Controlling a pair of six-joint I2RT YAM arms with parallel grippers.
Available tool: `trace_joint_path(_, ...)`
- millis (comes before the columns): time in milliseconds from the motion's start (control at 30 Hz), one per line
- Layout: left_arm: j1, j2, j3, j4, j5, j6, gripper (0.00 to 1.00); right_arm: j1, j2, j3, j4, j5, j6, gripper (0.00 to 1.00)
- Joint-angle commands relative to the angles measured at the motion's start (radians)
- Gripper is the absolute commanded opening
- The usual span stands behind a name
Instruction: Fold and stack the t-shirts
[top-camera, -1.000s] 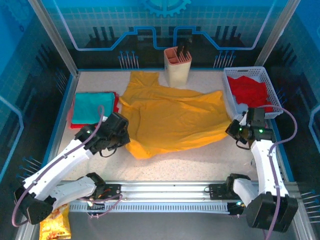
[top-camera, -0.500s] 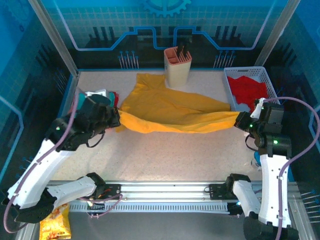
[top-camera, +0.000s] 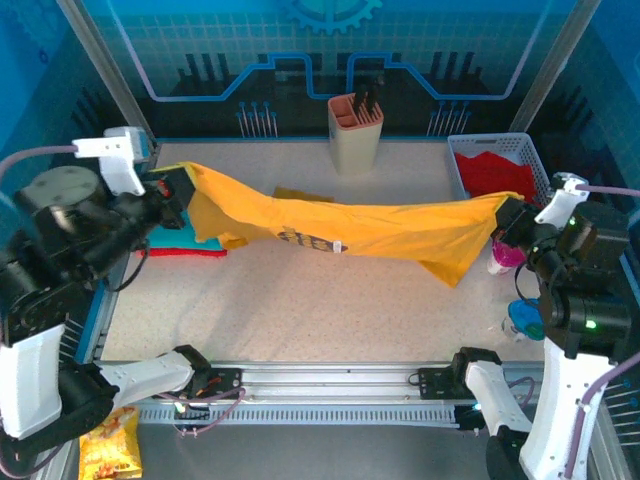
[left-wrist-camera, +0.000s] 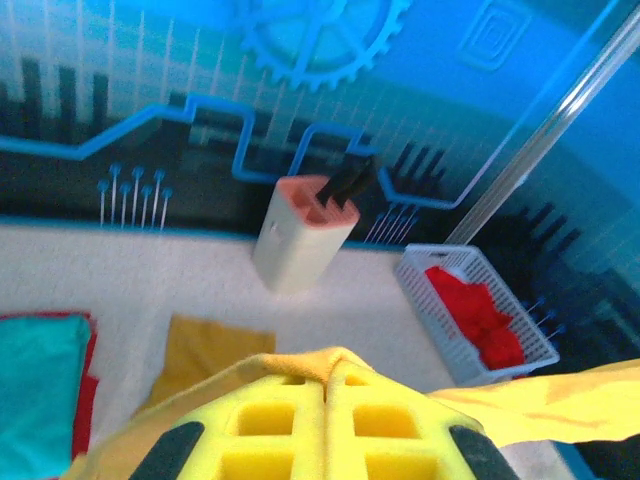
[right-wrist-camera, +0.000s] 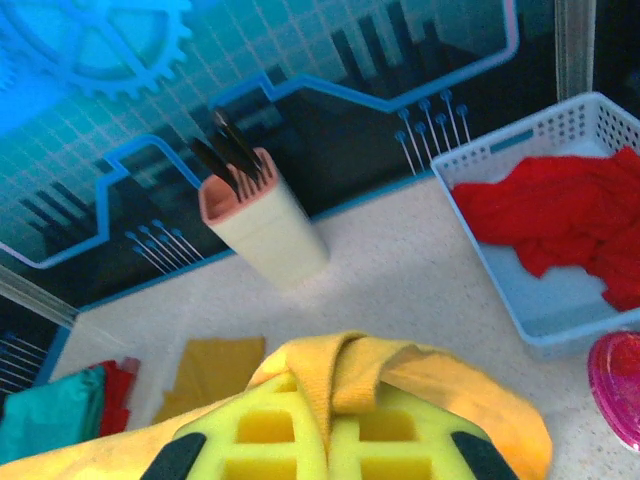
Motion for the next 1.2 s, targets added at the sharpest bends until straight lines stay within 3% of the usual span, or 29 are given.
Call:
trace_joint_path(0,0.002,-0.010,0.067,0.074,0.042,0.100,0.00,-0.008,-0.021,0.072,-0.041,-0.035,0.031,0.00)
trace_joint_path(233,0.003,-0.006,0.110,0.175,0.121,0.136,0.00,0.009,-0.057,0.182,-0.031,-0.024,0.039,0.00)
trace_joint_path(533,0.003,0.133,0.364,0.171,0.143,0.187,0.00,0.027,-0.014,0.356,-0.034,0.004,0.088,0.00)
trace_joint_path(700,0.003,0.241,0.481,0.189,0.078,0.234,0.00,0.029,0.050,0.366,-0.056,0.015,0.126,0.00)
trace_joint_path(800,0.009,0.320,0.506,0.183,-0.018,0.290,0.00,0.028,0.099,0.317,-0.068,0.030,0.135,0.00)
trace_joint_path(867,0.098,0.368,0.483,0.166,0.040,0.253,0.00,0.028,0.141,0.266,-0.065,0.009,0.138,0.00)
trace_joint_path(967,0.292,0.384,0.344,0.202,0.262,0.120,0.00,0.029,0.161,0.132,0.026,-0.033,0.135,0.00)
trace_joint_path(1067,0.360,0.368,0.176,0.326,0.309,0.102,0.00,0.028,0.166,0.035,0.131,-0.035,0.118,0.00)
trace_joint_path(1167,0.437,0.408,0.183,0.345,0.413,0.053,0.00,0.027,0.207,0.014,0.179,-0.024,0.100,0.00)
